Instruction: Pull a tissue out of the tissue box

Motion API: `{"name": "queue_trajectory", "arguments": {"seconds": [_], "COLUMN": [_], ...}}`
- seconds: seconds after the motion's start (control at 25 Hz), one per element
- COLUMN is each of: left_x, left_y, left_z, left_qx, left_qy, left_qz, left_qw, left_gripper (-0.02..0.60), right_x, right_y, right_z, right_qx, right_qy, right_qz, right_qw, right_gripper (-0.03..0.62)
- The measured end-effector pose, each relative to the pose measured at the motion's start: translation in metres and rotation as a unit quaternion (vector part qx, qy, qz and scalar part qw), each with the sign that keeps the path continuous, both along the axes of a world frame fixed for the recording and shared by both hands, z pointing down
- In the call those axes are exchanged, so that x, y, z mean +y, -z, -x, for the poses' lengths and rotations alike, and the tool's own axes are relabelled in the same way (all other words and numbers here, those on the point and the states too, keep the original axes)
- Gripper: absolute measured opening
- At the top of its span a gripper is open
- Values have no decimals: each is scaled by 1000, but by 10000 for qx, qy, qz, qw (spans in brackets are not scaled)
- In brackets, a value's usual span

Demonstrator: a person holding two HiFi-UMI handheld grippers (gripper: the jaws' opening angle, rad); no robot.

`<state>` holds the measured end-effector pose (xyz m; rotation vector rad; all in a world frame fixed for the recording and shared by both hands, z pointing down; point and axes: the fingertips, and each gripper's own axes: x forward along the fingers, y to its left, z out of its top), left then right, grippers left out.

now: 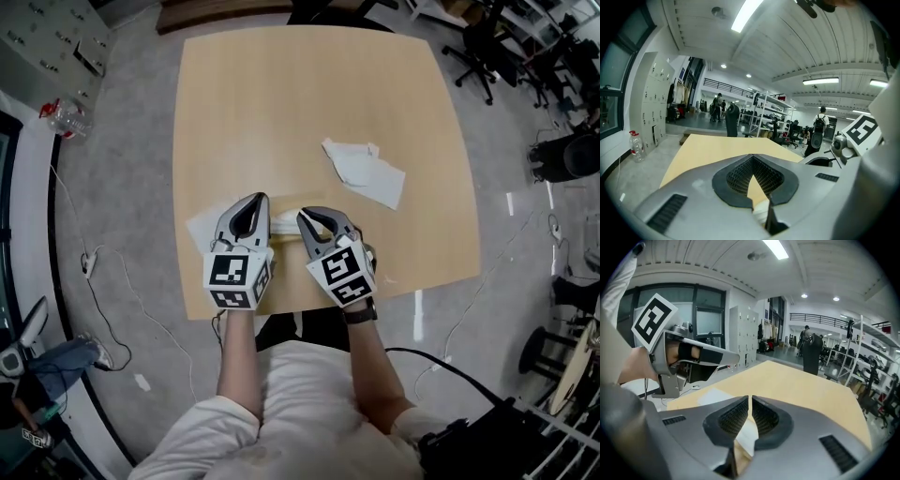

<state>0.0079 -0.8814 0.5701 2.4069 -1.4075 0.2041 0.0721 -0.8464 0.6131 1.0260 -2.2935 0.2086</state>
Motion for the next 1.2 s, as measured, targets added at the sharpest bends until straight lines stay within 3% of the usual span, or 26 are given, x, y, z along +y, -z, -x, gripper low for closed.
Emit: {"name": "queue_trajectory", "arguments": {"seconds": [0.08,0.28,0.44,0.68,1.04,1.2], "left_x": [0,-4,-2,2,8,14], "left_y": [-9,-24,-34,-39,-32,-30], "left_z": [-3,1,2,1,-5,-6], "left_qx": [-30,-71,-91,-115,-115,-132], "left_qy": [-38,-24,-25,-50,-113,-118], "left_qz": [70,210,315,369,295,262], "left_qw": [10000,9998,9995,9992,9994,9995], "left_gripper": [2,2,2,2,2,2], "right_x": [1,1,10,21,28,33], "right_y": [-13,-37,-56,-85,-113,-118], "right_z": [3,12,17,10,-2,-5], "right_qx": [143,501,873,1496,1670,1618], "right_qy": [136,336,593,739,559,514], "right_qz": [97,374,554,834,998,1003], "right_qw": [9998,9975,9929,9825,9793,9804], "right_gripper": [9,112,141,141,133,30]}}
